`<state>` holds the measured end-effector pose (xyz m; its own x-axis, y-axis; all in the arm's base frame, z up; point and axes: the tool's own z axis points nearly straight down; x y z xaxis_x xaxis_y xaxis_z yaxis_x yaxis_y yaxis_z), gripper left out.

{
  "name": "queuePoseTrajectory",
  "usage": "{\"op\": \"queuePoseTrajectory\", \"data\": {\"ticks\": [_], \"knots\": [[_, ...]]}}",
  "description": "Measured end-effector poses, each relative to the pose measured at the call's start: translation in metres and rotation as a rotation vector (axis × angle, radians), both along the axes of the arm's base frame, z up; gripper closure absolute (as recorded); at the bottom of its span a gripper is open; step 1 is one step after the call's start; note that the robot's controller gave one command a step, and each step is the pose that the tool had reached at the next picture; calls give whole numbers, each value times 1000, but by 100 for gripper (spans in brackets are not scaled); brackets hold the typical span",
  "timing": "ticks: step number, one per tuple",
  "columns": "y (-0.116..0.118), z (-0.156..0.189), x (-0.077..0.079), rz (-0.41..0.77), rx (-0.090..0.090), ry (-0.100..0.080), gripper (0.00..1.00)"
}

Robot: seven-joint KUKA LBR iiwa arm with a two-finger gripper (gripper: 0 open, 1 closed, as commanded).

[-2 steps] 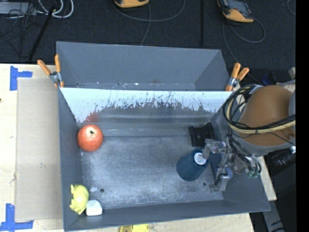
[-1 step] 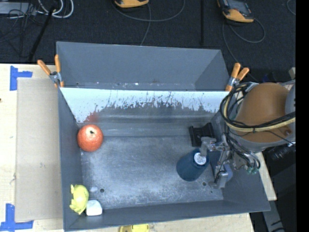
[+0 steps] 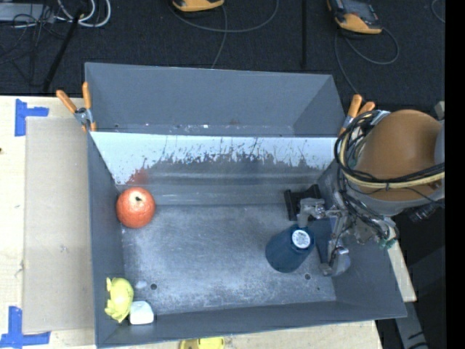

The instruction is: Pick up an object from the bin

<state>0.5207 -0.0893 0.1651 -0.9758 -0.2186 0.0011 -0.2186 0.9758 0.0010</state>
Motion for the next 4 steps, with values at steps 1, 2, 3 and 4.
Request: {"op": "queuePoseTrajectory", "data": {"ticks": [1,2,3,4], "knots": [[10,17,5,-149,-1,-3,0],[22,13,13,5,-1,-4,0],[19,-28,18,2,1,1,100],[19,-28,18,3,1,1,100]]}}
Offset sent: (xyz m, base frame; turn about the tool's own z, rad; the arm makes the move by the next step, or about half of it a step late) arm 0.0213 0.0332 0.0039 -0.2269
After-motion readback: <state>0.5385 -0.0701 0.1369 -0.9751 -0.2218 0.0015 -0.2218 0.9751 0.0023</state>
